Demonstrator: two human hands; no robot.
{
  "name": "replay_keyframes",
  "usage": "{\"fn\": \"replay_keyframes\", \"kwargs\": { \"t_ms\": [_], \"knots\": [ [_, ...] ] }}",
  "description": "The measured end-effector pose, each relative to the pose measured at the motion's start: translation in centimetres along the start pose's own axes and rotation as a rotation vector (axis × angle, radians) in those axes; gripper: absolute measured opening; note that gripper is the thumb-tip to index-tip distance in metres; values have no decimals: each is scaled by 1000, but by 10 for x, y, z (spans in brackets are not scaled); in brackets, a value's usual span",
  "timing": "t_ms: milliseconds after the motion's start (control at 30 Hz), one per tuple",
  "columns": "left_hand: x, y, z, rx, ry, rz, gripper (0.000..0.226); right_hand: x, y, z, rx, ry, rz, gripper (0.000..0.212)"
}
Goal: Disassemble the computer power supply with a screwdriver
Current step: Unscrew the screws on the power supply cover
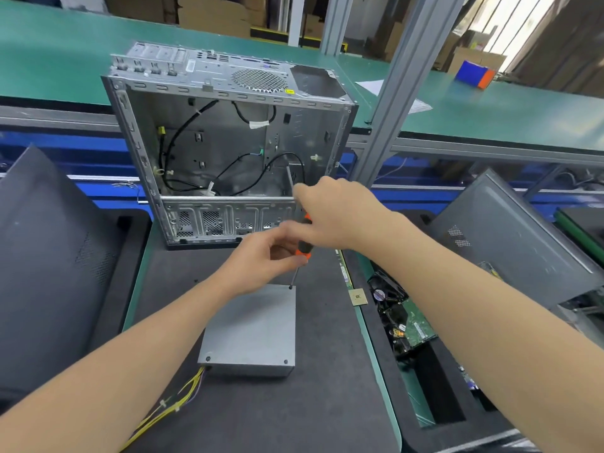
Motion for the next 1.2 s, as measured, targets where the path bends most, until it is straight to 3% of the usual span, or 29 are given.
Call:
{"fn": "replay_keyframes", "kwargs": {
  "t_ms": [67, 167, 333, 567, 667, 767, 833, 900, 1067, 1200],
  "knots": [
    [1, -1, 0, -12, 9, 13, 23, 0, 0, 1, 114, 5, 23, 54],
    [1, -2, -1, -13, 10, 13, 29, 10, 1, -2, 136, -112, -127, 41],
    [-2, -5, -2, -51, 0, -13, 28, 9, -1, 1, 4, -153, -359, 20],
    [-1, -4, 0, -60, -26, -63, 18, 6, -5, 4, -154, -175, -433, 25],
    [-1, -3, 0, -49, 1, -72, 14, 2, -6, 6, -118, -71, -338, 25],
    [-1, -4, 0, -67, 33, -66, 14, -1, -6, 6, 84, 60, -45, 49],
    [0, -4, 0, -75, 43, -71, 14, 0, -8, 5, 177, 53, 24, 53],
    [0, -4, 0, -76, 42, -58, 18, 5, -6, 2, 194, -27, -52, 44],
    [-3, -5, 1, -83, 11, -48, 23, 3, -1, 3, 63, -159, -402, 22],
    [-2, -3, 1, -70, -14, -56, 18, 0, -8, 4, -70, -177, -427, 24]
  ]
}}
Point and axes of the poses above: each hand's wrist, its own z-axis away from the middle knuckle, its own x-axis out of the palm, y = z × x, the point moved 5 cm from there along -z, towards the middle knuckle, and after that the axes turned 5 degrees about -x, right-handed, at the moved point
